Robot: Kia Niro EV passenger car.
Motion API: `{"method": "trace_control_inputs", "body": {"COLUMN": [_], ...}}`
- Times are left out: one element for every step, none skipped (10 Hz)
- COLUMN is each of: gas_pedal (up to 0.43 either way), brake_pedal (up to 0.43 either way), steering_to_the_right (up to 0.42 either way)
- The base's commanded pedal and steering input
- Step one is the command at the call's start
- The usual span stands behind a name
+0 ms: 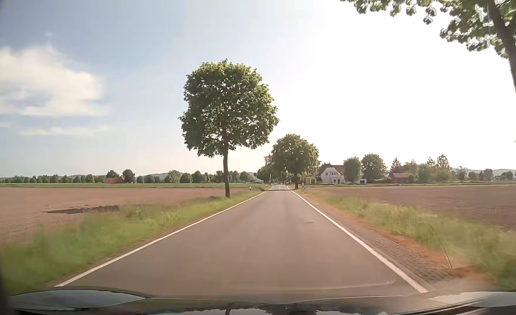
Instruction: Follow the waypoints while adhering to traffic rules and regulations
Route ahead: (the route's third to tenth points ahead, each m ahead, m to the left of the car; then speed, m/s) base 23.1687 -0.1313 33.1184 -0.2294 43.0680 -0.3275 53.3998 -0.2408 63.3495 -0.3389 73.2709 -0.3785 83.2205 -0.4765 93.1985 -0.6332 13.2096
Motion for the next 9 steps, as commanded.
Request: {"method": "trace_control_inputs", "body": {"gas_pedal": [0.209, 0.209, 0.209, 0.209, 0.209, 0.209, 0.209, 0.209, 0.209], "brake_pedal": [0.0, 0.0, 0.0, 0.0, 0.0, 0.0, 0.0, 0.0, 0.0], "steering_to_the_right": [-0.002, 0.001, 0.005, 0.009, 0.011, 0.011, 0.011, 0.011, 0.01]}}
